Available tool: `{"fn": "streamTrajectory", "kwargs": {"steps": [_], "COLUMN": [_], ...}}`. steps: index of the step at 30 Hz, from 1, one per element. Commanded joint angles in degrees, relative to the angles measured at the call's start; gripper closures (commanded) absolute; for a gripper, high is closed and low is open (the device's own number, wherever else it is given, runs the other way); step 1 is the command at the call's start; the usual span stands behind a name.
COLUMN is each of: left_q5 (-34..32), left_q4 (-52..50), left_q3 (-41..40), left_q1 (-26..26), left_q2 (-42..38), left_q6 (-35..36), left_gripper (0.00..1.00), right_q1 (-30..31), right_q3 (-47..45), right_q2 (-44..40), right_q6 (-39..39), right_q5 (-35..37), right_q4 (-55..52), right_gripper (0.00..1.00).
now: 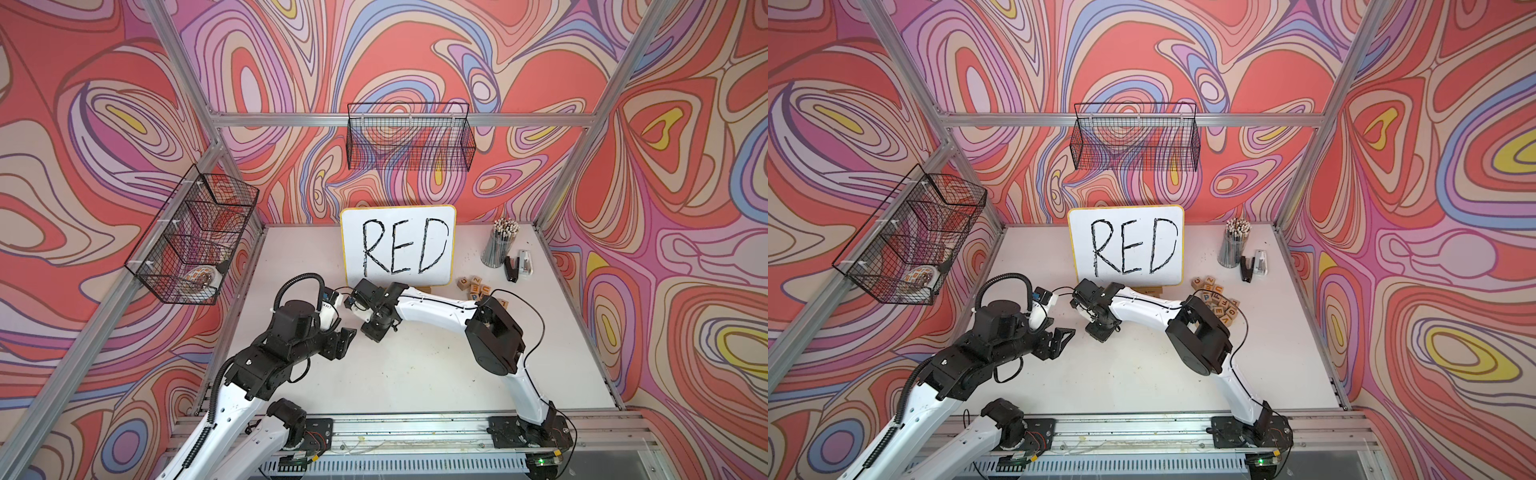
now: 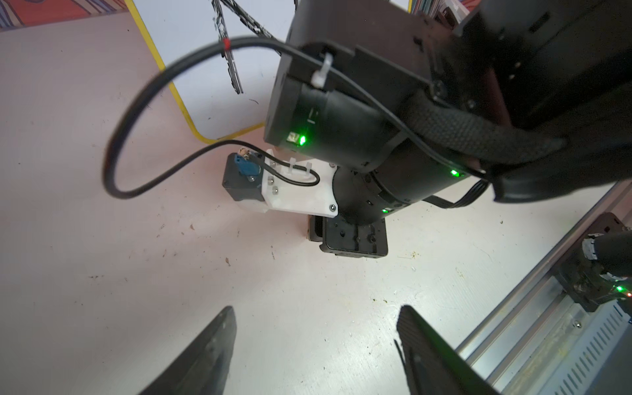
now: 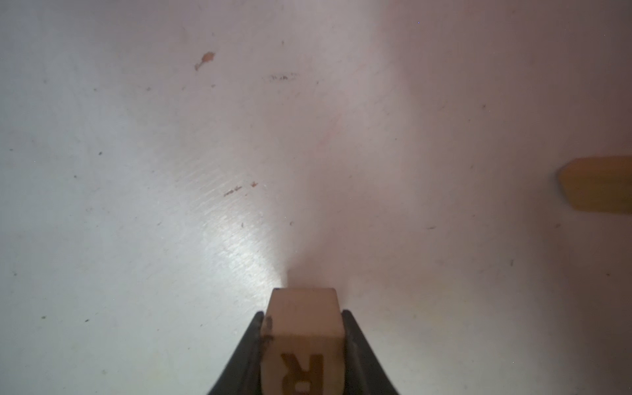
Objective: Assemble the uppercase word "red" with letter blocks
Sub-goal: Place the letter block at the center of the board.
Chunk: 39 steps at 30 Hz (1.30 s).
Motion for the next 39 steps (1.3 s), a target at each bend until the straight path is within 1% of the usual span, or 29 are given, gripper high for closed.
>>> {"fn": "streamTrajectory", "kwargs": {"steps": [1, 6, 7, 8, 11, 14, 16, 18, 20, 23, 26, 28, 31, 34, 35, 39], "left_q5": [0.9, 0.4, 0.5, 0.5, 0.6, 0.7, 0.8, 0.9, 0.8, 0.9, 1.3, 1.7, 2.3, 3.4, 3.6, 4.6], "left_q4": [-1.1, -0.7, -0.7, -0.6, -0.4, -0.3, -0.3, -0.3, -0.3, -0.1, 0.0, 0.1, 0.4, 0.5, 0.5, 0.5], "left_q3": [-0.5, -0.9, -1.0, -1.1, -1.1, -1.2, -1.2, -1.2, -1.2, -1.4, -1.4, -1.4, -1.5, -1.5, -1.4, -1.5], "left_q1": [0.4, 0.4, 0.3, 0.3, 0.3, 0.4, 0.3, 0.4, 0.3, 0.4, 0.3, 0.3, 0.3, 0.3, 0.3, 0.4], "left_q2": [-0.1, -0.6, -0.6, -0.6, -0.5, -0.4, -0.4, -0.5, -0.7, -1.0, -1.0, -0.8, -0.3, 0.8, 1.1, 1.7], "left_q6": [-1.0, -1.0, -0.9, -0.9, -0.8, -0.8, -0.8, -0.7, -0.8, -0.7, -0.6, -0.6, -0.6, -0.6, -0.6, -0.6], "left_gripper": [0.23, 0.23, 0.23, 0.23, 0.23, 0.23, 0.23, 0.23, 0.23, 0.23, 0.23, 0.23, 0.23, 0.23, 0.23, 0.23], "right_q1": [0.0, 0.0, 0.0, 0.0, 0.0, 0.0, 0.0, 0.0, 0.0, 0.0, 0.0, 0.0, 0.0, 0.1, 0.2, 0.9], "right_q3": [3.0, 4.7, 4.7, 4.7, 4.3, 3.6, 3.2, 2.8, 2.2, 0.2, -3.2, -4.1, -6.4, -8.9, -9.1, -10.7], "right_q2": [2.4, 4.3, 4.5, 4.7, 4.5, 3.5, 2.6, 1.1, -0.7, -4.7, -9.4, -12.1, -15.5, -16.0, -15.4, -14.5], "right_q6": [-1.9, -1.5, -1.4, -1.3, -1.0, -0.5, 0.0, 0.8, 2.0, 5.4, 12.8, 19.3, 31.2, 43.1, 46.5, 56.2], "right_q5": [1.7, 1.0, 0.9, 1.0, 1.8, 2.0, 1.8, 1.3, 0.8, 1.2, 2.8, 3.3, 3.0, 2.9, 3.2, 8.6], "right_q4": [-1.2, -0.7, -0.6, -0.6, -0.6, 0.1, 0.4, 0.9, 1.3, 2.7, 4.8, 5.1, 7.0, 8.7, 8.7, 10.7], "right_gripper": [0.86, 0.85, 0.84, 0.79, 0.61, 0.52, 0.48, 0.41, 0.38, 0.39, 0.43, 0.45, 0.50, 0.54, 0.54, 0.54]}}
